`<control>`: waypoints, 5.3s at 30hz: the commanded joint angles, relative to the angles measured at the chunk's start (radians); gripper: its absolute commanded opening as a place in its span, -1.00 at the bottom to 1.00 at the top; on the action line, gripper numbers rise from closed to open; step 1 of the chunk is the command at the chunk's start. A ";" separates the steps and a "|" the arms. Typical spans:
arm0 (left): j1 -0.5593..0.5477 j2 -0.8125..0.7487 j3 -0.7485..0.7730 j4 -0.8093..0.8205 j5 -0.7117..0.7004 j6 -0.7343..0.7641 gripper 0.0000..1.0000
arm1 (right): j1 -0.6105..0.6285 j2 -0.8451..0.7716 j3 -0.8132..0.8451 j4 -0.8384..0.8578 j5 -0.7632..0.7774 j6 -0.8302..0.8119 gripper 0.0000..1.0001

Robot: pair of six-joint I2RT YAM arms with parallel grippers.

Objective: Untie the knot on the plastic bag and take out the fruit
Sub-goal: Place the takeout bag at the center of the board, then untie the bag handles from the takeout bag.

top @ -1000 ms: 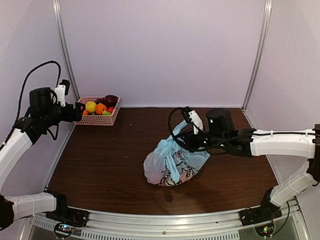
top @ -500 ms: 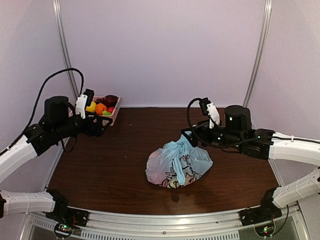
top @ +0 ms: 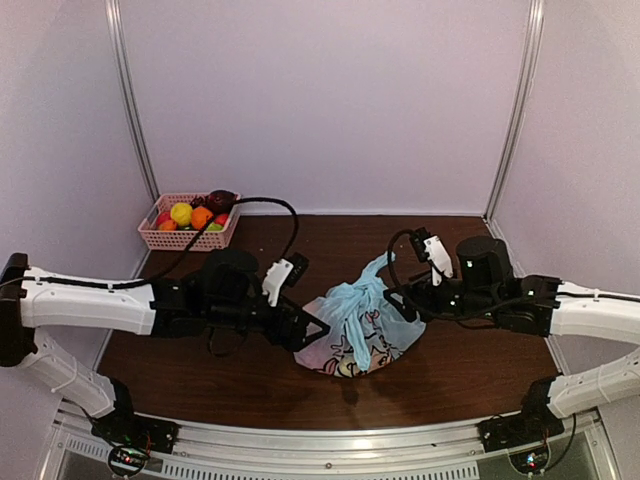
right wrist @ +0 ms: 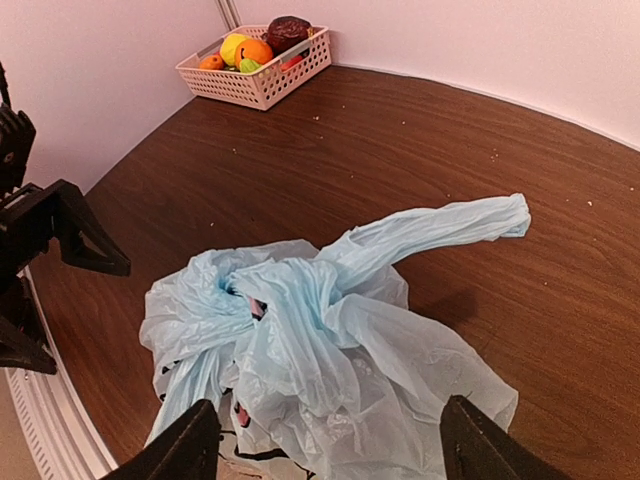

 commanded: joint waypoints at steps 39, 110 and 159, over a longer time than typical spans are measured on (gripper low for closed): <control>-0.022 0.278 0.200 0.080 -0.170 -0.090 -1.00 | 0.009 0.190 -0.022 0.242 -0.032 0.024 -0.76; 0.075 0.101 0.175 0.009 -0.166 0.075 0.68 | -0.008 0.079 0.043 0.129 0.213 -0.009 0.86; -0.028 0.351 0.376 -0.187 -0.342 0.045 -1.00 | -0.012 0.251 0.085 0.115 0.054 0.068 -0.41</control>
